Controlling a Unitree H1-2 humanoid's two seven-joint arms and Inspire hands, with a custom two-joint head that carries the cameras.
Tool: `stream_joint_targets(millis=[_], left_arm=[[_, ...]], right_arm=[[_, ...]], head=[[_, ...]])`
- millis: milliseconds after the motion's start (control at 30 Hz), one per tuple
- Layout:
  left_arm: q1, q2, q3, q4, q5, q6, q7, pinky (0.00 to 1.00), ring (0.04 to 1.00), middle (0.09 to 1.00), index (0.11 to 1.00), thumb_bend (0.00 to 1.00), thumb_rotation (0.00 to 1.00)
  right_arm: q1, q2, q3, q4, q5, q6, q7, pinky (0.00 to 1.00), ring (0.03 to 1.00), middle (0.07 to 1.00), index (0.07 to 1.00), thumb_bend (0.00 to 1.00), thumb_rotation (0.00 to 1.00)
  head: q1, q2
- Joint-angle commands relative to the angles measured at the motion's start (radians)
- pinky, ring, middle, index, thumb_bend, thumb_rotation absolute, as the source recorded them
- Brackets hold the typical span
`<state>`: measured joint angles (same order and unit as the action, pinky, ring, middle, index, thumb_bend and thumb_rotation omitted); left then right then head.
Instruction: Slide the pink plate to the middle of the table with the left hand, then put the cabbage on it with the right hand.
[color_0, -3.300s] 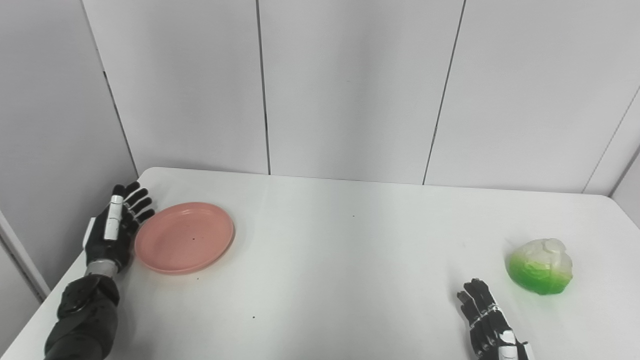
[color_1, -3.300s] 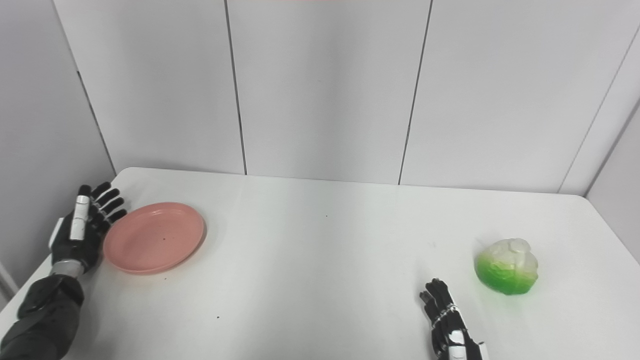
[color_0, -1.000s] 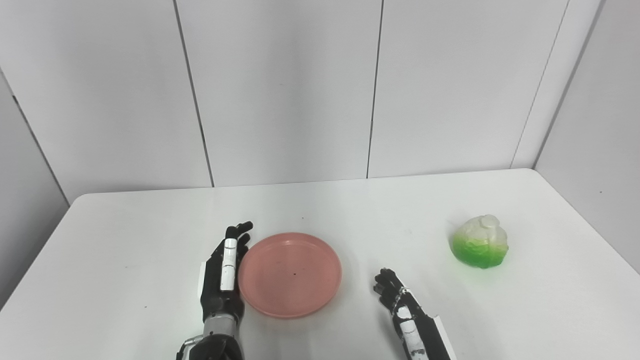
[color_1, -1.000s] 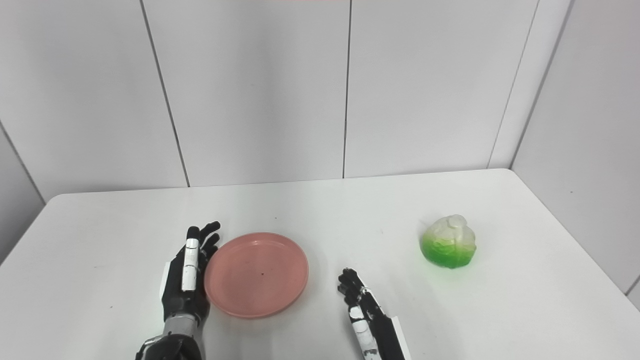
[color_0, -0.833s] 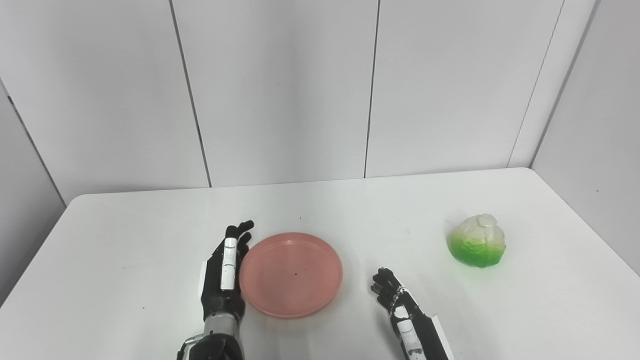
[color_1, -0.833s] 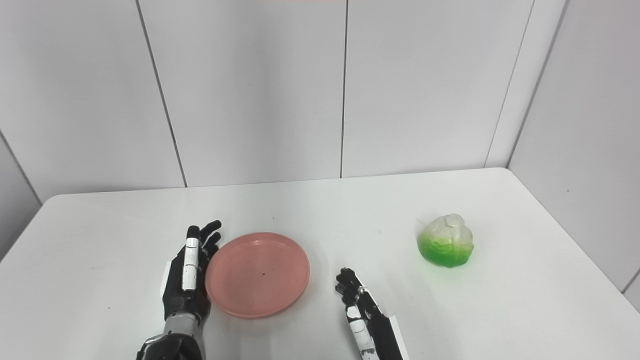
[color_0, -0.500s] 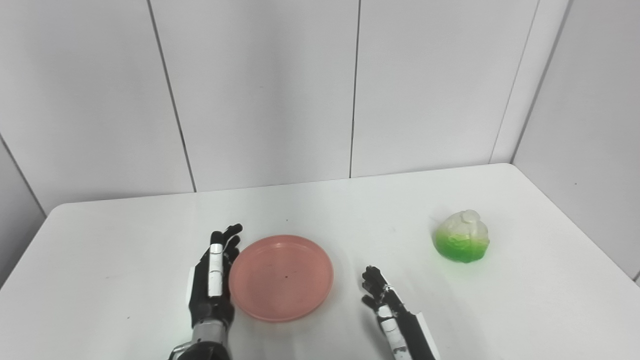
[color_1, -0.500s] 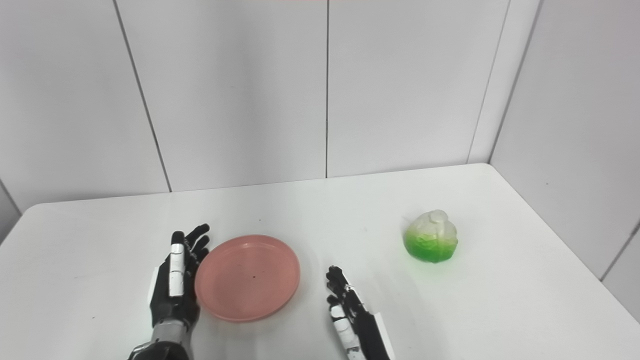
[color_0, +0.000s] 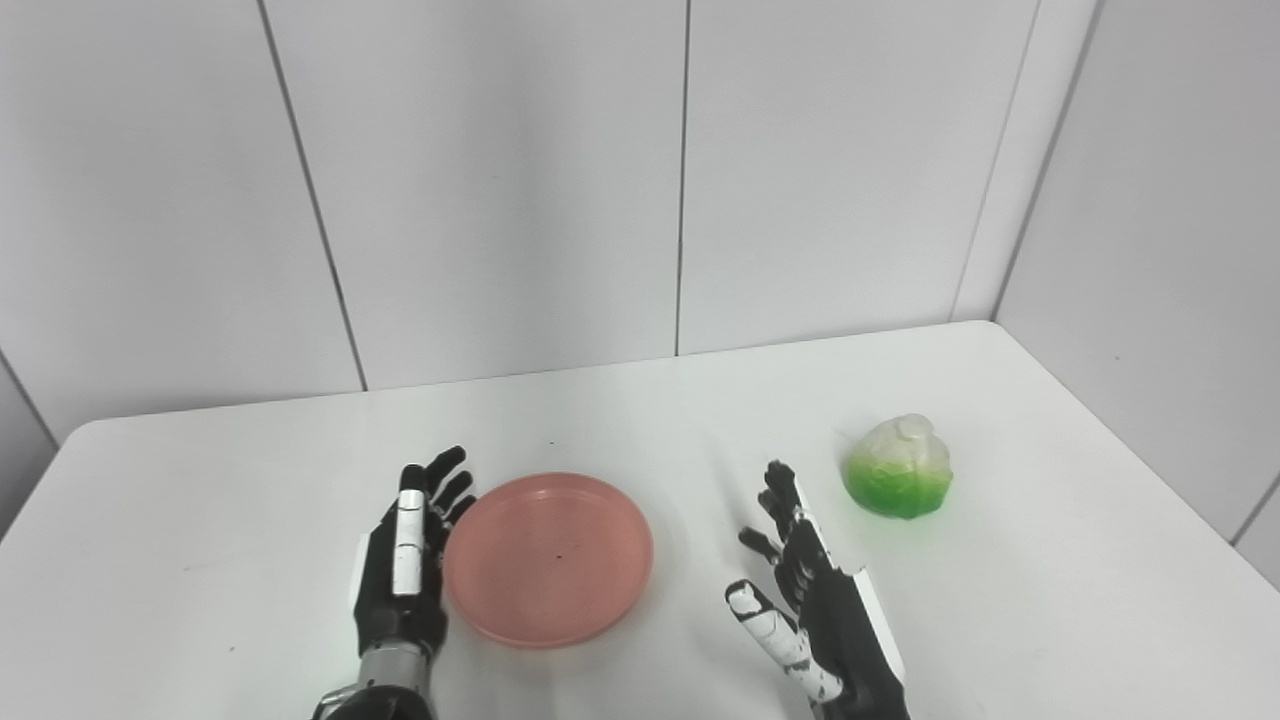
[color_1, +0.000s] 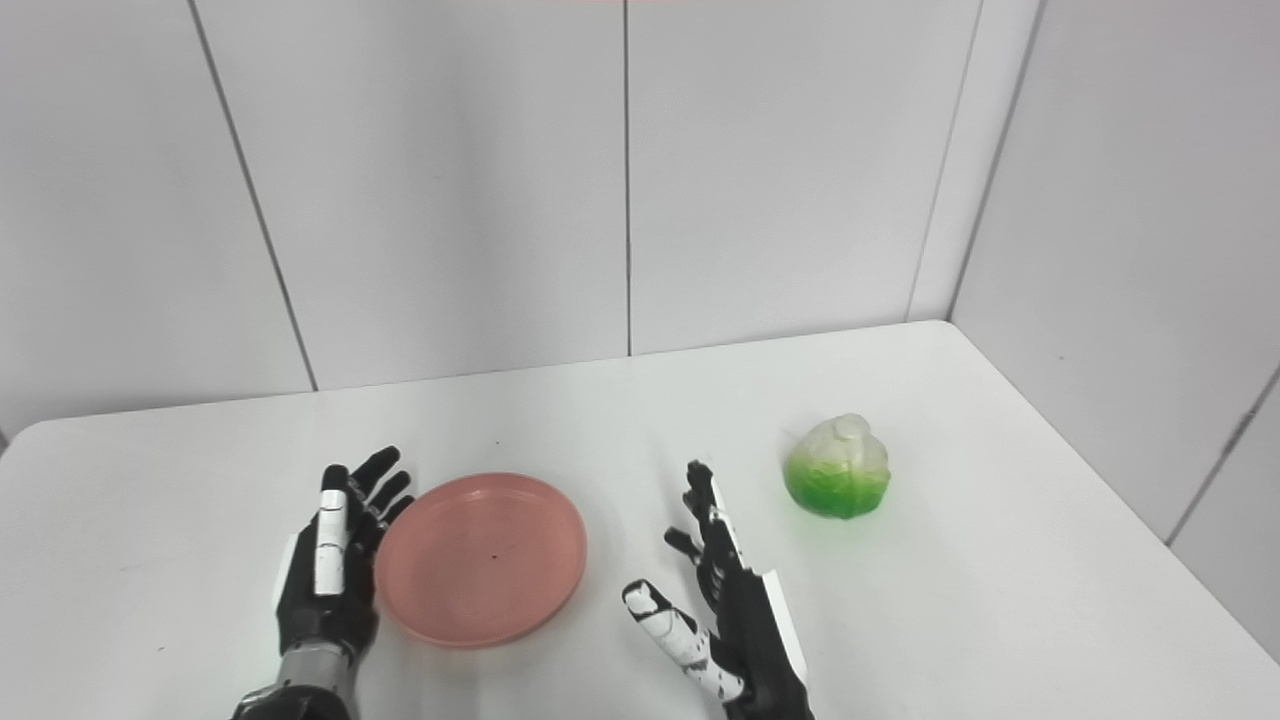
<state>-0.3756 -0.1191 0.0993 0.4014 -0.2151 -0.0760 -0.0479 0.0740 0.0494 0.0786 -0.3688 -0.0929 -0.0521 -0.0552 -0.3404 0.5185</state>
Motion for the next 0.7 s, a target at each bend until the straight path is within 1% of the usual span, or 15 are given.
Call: stream_joint_targets(millis=[0,33,67,133,167,233,333,367,400,433,500,533,600,667], left_arm=[[0.006,0.014,0.005,0.038,-0.014,0.020,-0.015,0.88,0.887,0.895,0.689,0.79,0.83],[0.004,0.016,0.005,0.041,-0.015,0.018,-0.017,0.88,0.889,0.896,0.691,0.79,0.83],[0.003,0.018,0.005,0.041,-0.016,0.021,-0.019,0.88,0.890,0.894,0.693,0.79,0.83],[0.000,0.018,0.006,0.045,-0.018,0.026,-0.020,0.89,0.894,0.891,0.695,0.79,0.83],[-0.001,0.018,0.007,0.047,-0.019,0.028,-0.020,0.89,0.894,0.885,0.682,0.79,0.83],[-0.001,0.016,0.008,0.048,-0.019,0.033,-0.018,0.89,0.892,0.880,0.672,0.79,0.82],[-0.001,0.013,0.005,0.044,-0.019,0.042,-0.014,0.90,0.886,0.862,0.654,0.79,0.82],[-0.002,0.013,0.004,0.043,-0.018,0.045,-0.013,0.88,0.881,0.852,0.651,0.78,0.82],[-0.002,0.014,0.003,0.044,-0.017,0.045,-0.013,0.88,0.875,0.844,0.641,0.78,0.82],[-0.003,0.016,0.003,0.045,-0.017,0.043,-0.015,0.88,0.878,0.847,0.640,0.78,0.82],[-0.002,0.018,0.003,0.047,-0.019,0.042,-0.016,0.88,0.880,0.850,0.641,0.78,0.82],[-0.002,0.019,0.004,0.047,-0.019,0.042,-0.016,0.89,0.880,0.851,0.647,0.78,0.81],[-0.003,0.021,0.006,0.051,-0.021,0.039,-0.018,0.89,0.880,0.852,0.652,0.78,0.81],[-0.005,0.023,0.007,0.055,-0.024,0.037,-0.021,0.89,0.884,0.851,0.651,0.77,0.82]], right_arm=[[-0.058,-0.027,-0.021,-0.071,-0.025,0.026,0.007,0.91,0.988,0.989,0.981,1.00,0.67],[-0.081,-0.050,-0.030,-0.090,-0.068,0.053,0.015,0.89,0.982,0.990,0.991,1.00,0.69],[-0.105,-0.078,-0.039,-0.106,-0.112,0.077,0.025,0.85,0.972,0.992,0.997,1.00,0.69],[-0.147,-0.127,-0.053,-0.131,-0.176,0.118,0.044,0.86,0.970,0.998,1.000,1.00,0.65],[-0.168,-0.151,-0.061,-0.139,-0.196,0.135,0.053,0.87,0.972,1.000,0.994,1.00,0.61],[-0.199,-0.186,-0.078,-0.148,-0.211,0.166,0.067,0.87,0.973,1.000,0.988,1.00,0.59],[-0.235,-0.226,-0.111,-0.160,-0.191,0.211,0.081,0.86,0.970,1.000,0.979,1.00,0.54],[-0.250,-0.244,-0.125,-0.159,-0.186,0.215,0.086,0.86,0.965,1.000,0.976,1.00,0.51],[-0.263,-0.262,-0.138,-0.155,-0.183,0.210,0.090,0.81,0.958,1.000,0.976,1.00,0.46],[-0.273,-0.281,-0.149,-0.149,-0.194,0.205,0.089,0.79,0.956,1.000,0.976,1.00,0.44],[-0.282,-0.304,-0.161,-0.141,-0.224,0.207,0.088,0.79,0.956,1.000,0.977,1.00,0.44],[-0.284,-0.315,-0.165,-0.139,-0.246,0.213,0.087,0.85,0.974,1.000,0.984,1.00,0.45],[-0.292,-0.344,-0.175,-0.124,-0.277,0.210,0.085,0.90,0.984,1.000,0.991,1.00,0.47],[-0.300,-0.367,-0.185,-0.104,-0.298,0.208,0.084,0.98,0.998,1.000,0.988,1.00,0.46]], head=[[-0.001,0.000],[-0.004,-0.002],[-0.004,-0.002],[-0.006,-0.003],[-0.006,-0.005],[-0.005,-0.004],[-0.001,-0.003],[0.001,-0.002],[0.001,-0.002],[0.002,-0.002],[0.002,-0.002],[0.002,-0.002],[0.002,-0.002],[0.002,-0.002]])
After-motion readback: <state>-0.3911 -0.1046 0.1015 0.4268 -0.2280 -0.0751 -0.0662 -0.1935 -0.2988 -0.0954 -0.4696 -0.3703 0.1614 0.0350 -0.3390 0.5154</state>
